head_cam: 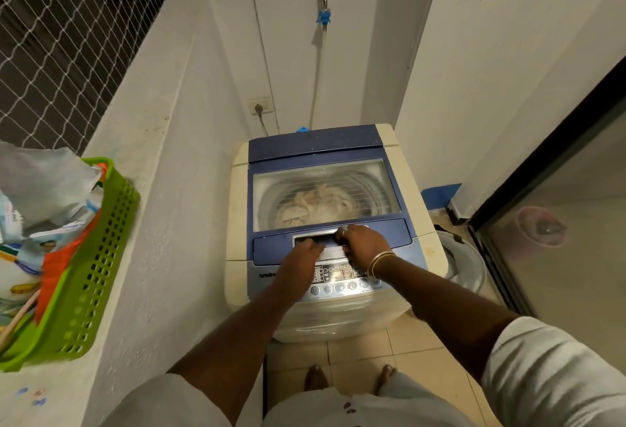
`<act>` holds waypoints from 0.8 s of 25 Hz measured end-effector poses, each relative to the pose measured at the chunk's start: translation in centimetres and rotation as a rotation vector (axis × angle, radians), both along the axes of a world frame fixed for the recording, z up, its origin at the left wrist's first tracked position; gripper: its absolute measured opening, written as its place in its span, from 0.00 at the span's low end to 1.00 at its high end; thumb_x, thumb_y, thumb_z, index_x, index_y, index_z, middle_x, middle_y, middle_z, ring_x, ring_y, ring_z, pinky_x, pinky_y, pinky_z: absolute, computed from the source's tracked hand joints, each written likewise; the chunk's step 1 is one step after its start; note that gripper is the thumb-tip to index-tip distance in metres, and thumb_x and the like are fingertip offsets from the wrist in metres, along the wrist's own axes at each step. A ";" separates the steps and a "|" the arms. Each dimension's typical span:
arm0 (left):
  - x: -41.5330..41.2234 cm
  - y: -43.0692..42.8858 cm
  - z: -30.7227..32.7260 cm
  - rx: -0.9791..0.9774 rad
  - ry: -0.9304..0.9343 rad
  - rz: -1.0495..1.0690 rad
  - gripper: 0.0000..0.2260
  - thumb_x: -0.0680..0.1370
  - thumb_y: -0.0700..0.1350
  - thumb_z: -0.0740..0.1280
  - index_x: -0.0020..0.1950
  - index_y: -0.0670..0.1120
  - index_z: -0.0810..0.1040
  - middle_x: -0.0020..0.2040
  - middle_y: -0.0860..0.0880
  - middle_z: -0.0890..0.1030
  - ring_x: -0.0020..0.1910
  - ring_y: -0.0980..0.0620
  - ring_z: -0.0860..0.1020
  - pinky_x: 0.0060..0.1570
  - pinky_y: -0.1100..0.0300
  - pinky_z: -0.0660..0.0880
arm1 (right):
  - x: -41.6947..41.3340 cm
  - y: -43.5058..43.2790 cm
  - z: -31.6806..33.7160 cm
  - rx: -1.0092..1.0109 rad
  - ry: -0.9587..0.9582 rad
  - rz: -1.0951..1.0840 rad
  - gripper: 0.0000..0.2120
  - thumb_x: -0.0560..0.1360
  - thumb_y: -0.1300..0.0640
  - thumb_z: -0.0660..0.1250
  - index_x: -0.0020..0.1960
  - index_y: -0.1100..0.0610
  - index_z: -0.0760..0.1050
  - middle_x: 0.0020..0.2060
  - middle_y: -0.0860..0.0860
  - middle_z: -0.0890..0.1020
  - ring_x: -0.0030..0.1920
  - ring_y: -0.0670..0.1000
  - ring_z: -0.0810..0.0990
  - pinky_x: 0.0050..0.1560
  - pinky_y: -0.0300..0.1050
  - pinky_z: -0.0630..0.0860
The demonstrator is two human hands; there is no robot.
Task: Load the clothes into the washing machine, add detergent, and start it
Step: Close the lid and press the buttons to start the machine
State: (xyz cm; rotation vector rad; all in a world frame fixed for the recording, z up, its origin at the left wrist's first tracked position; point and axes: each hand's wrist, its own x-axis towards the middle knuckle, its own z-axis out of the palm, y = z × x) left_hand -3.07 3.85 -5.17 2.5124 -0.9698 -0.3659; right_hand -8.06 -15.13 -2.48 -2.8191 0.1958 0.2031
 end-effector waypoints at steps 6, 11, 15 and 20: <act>-3.4 2.1 -0.5 0.149 -0.031 -0.016 0.38 0.73 0.33 0.68 0.80 0.47 0.56 0.81 0.47 0.54 0.80 0.46 0.51 0.76 0.45 0.49 | -4.1 0.7 -1.0 -0.056 -0.055 0.024 0.20 0.69 0.61 0.72 0.60 0.54 0.77 0.58 0.54 0.81 0.59 0.57 0.78 0.56 0.47 0.76; -6.0 1.9 1.2 0.152 -0.018 0.089 0.30 0.78 0.37 0.62 0.79 0.46 0.58 0.80 0.45 0.56 0.79 0.45 0.55 0.77 0.47 0.57 | -7.2 0.6 -0.1 -0.098 -0.033 0.079 0.27 0.80 0.49 0.61 0.76 0.59 0.64 0.74 0.56 0.67 0.75 0.57 0.63 0.74 0.54 0.63; -9.6 1.4 2.6 0.087 -0.052 0.130 0.24 0.83 0.45 0.58 0.78 0.43 0.61 0.79 0.44 0.59 0.78 0.44 0.58 0.76 0.50 0.56 | -10.1 -0.1 0.5 -0.100 -0.034 0.124 0.28 0.82 0.45 0.55 0.77 0.60 0.60 0.76 0.57 0.65 0.76 0.58 0.60 0.75 0.56 0.61; -13.9 1.6 4.0 0.127 -0.019 0.153 0.25 0.84 0.51 0.57 0.79 0.45 0.57 0.81 0.46 0.56 0.79 0.45 0.54 0.76 0.51 0.53 | -14.3 -0.2 1.5 -0.073 -0.006 0.130 0.31 0.82 0.43 0.54 0.79 0.58 0.56 0.78 0.55 0.60 0.78 0.56 0.56 0.77 0.56 0.55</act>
